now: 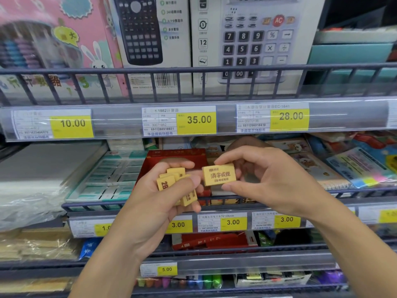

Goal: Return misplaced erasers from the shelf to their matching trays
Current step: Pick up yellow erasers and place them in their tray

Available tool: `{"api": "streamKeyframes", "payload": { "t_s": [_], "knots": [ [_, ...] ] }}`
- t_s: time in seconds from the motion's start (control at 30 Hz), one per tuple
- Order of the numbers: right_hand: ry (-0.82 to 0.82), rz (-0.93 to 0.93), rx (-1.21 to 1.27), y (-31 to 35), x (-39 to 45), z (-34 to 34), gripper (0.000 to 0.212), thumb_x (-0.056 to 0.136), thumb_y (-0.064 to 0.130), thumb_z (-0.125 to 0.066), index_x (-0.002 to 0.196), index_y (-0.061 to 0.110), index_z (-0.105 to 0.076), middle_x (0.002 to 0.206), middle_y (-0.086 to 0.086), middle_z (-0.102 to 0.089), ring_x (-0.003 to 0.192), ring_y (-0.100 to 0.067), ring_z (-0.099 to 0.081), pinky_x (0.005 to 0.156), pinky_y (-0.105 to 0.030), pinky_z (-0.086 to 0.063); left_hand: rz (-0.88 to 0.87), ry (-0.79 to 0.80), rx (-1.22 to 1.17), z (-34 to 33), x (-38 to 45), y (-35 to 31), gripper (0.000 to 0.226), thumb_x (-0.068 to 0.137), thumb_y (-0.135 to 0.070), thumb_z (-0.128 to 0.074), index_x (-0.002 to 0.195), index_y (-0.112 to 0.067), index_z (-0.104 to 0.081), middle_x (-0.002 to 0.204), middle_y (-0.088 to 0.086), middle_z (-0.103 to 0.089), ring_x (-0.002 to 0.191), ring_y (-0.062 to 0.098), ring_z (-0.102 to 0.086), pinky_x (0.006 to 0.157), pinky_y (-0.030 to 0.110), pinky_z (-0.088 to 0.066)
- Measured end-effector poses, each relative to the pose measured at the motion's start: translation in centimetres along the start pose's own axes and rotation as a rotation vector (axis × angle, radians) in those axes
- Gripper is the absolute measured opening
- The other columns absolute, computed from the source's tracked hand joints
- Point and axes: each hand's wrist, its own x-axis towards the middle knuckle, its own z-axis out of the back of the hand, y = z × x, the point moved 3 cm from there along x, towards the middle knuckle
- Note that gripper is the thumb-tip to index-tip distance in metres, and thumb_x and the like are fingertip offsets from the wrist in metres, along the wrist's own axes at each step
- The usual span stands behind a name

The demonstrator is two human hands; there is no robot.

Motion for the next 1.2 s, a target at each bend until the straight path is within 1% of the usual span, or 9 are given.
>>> {"api": "streamKeyframes", "payload": {
  "t_s": [0.1,0.17,0.3,0.4,0.5,0.77,0.9,1.0,1.2],
  "knots": [
    [-0.053,-0.087,-0.074,-0.9,0.2,0.8,0.033,0.079,0.030,-0.083,0.108,0.042,-0.070,0.085,0.007,-0.070,0.075,-0.010,-0.063,0.071,-0.028,-0.054,-0.015,-0.035,0.005,0.2,-0.1,-0.2,0.032,0.066,-0.025,-0.093,0.095,-0.024,-0.079,0.103,0.017,-0.077,0.076,0.021,-0.071,0.061,0.027,-0.057],
    [-0.053,-0.188,-0.206,-2.0,0.5,1.8,0.029,0.079,0.042,-0.080,0.104,0.049,-0.066,0.074,0.014,-0.068,0.065,-0.004,-0.060,0.061,-0.020,-0.048,-0.020,-0.056,-0.006,0.6,-0.1,-0.3,0.028,0.068,-0.025,-0.088,0.094,-0.023,-0.079,0.093,0.015,-0.076,0.072,0.022,-0.069,0.059,0.027,-0.056],
    [0.050,-0.320,-0.338,-4.0,1.5,2.9,0.025,0.077,0.039,-0.083,0.097,0.046,-0.069,0.079,0.019,-0.066,0.074,0.007,-0.059,0.061,-0.006,-0.042,-0.019,-0.068,-0.021,1.1,-0.1,-0.4,0.024,0.070,-0.025,-0.087,0.092,-0.023,-0.078,0.083,0.010,-0.072,0.072,0.020,-0.067,0.054,0.026,-0.053],
    [0.179,-0.387,-0.360,-5.2,2.4,2.1,0.023,0.077,0.035,-0.084,0.095,0.043,-0.072,0.081,0.018,-0.068,0.074,0.005,-0.061,0.062,-0.008,-0.045,-0.012,-0.072,-0.011,1.2,0.1,-0.4,0.026,0.070,-0.022,-0.088,0.093,-0.021,-0.077,0.084,0.010,-0.071,0.074,0.018,-0.067,0.050,0.025,-0.049],
    [0.252,-0.401,-0.402,-6.0,3.3,0.9,0.017,0.079,0.035,-0.081,0.091,0.043,-0.071,0.082,0.021,-0.069,0.075,0.003,-0.065,0.070,-0.016,-0.051,-0.003,-0.069,-0.015,1.2,0.2,-0.4,0.028,0.068,-0.015,-0.090,0.092,-0.020,-0.077,0.088,0.011,-0.071,0.075,0.018,-0.067,0.049,0.025,-0.048],
    [0.282,-0.370,-0.416,-6.7,3.2,0.5,0.019,0.083,0.038,-0.077,0.085,0.053,-0.065,0.086,0.024,-0.068,0.080,0.007,-0.064,0.076,-0.014,-0.053,0.003,-0.070,-0.028,1.1,0.1,-0.5,0.030,0.058,-0.022,-0.088,0.087,-0.023,-0.079,0.086,0.013,-0.074,0.071,0.020,-0.065,0.051,0.025,-0.049],
    [0.227,-0.391,-0.312,-6.8,2.9,0.9,0.015,0.079,0.040,-0.079,0.091,0.046,-0.072,0.087,0.022,-0.074,0.079,0.010,-0.066,0.075,-0.013,-0.054,0.003,-0.070,-0.031,1.0,0.2,-0.6,0.031,0.057,-0.022,-0.088,0.086,-0.022,-0.079,0.088,0.014,-0.075,0.071,0.020,-0.066,0.051,0.026,-0.050],
    [0.220,-0.402,-0.277,-6.7,2.9,0.3,0.016,0.080,0.038,-0.079,0.095,0.041,-0.075,0.087,0.021,-0.074,0.079,0.007,-0.068,0.081,-0.019,-0.056,0.005,-0.069,-0.036,0.9,0.2,-0.6,0.029,0.057,-0.022,-0.089,0.085,-0.023,-0.079,0.088,0.014,-0.075,0.071,0.020,-0.066,0.051,0.025,-0.050],
    [0.280,-0.334,-0.429,-6.4,3.0,-0.4,0.011,0.088,0.036,-0.073,0.099,0.036,-0.073,0.095,0.022,-0.063,0.085,0.007,-0.062,0.078,-0.010,-0.048,0.025,-0.055,-0.018,0.6,0.3,-0.4,0.020,0.072,-0.008,-0.077,0.083,-0.025,-0.079,0.092,0.014,-0.075,0.072,0.022,-0.066,0.053,0.026,-0.051]
  ]
}}
